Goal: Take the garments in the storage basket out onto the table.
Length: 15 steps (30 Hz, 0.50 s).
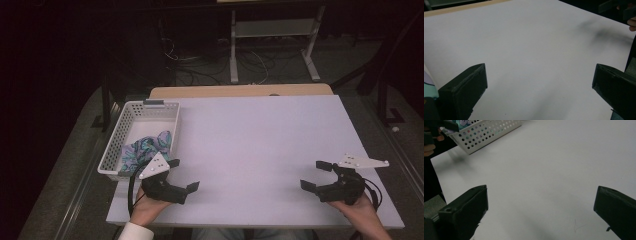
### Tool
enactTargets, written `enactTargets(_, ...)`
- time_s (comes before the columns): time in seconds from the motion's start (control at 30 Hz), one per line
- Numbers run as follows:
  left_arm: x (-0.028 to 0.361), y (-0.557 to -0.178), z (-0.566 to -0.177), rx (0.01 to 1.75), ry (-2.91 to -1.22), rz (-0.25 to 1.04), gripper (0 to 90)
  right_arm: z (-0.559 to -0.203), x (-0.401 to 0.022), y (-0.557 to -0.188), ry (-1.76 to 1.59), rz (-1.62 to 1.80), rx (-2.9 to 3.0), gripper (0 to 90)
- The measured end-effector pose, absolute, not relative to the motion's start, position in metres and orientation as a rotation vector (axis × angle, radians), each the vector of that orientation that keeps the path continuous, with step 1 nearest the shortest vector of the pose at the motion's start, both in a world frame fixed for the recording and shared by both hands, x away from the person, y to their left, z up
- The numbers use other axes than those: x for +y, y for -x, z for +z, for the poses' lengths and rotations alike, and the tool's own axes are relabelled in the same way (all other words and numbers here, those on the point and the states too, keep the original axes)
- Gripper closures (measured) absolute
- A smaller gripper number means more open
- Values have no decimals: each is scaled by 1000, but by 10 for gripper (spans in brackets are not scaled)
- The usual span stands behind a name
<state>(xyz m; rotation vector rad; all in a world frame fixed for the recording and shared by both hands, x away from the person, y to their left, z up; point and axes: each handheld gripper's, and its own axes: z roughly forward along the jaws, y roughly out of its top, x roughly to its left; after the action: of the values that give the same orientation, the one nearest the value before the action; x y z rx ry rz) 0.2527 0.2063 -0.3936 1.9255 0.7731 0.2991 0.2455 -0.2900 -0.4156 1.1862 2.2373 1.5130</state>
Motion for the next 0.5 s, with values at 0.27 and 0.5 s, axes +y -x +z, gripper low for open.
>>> enactTargets(0.27, 206, -252, -393, 766, -1923, 295, 0, -415, -287, -245, -1182, 1512, 2249, 0)
enactTargets(0.5, 205, -251, -391, 757, -1921, 295, 0, -416, -284, -246, -1169, 1508, 2265, 0)
